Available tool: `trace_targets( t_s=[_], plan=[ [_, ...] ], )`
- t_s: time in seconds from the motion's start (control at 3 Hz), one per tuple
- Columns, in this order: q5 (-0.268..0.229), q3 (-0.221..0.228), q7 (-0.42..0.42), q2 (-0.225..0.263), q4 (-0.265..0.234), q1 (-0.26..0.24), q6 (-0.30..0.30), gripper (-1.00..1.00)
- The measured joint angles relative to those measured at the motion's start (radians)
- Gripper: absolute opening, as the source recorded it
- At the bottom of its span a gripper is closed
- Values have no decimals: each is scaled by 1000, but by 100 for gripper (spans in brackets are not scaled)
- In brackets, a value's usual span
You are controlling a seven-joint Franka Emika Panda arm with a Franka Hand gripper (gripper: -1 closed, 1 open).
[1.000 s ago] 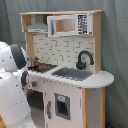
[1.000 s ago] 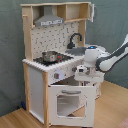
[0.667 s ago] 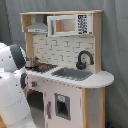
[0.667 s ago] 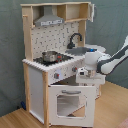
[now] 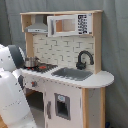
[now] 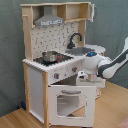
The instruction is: Play with the kitchen
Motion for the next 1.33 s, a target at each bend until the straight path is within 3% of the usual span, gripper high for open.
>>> trace_targets(
  t_s=[0.67,1.33],
  plan=[
    [-2,172,60,-23,27,-110,25,-100],
    [-1,326,65,-81,91,-250,25,-100]
  ],
)
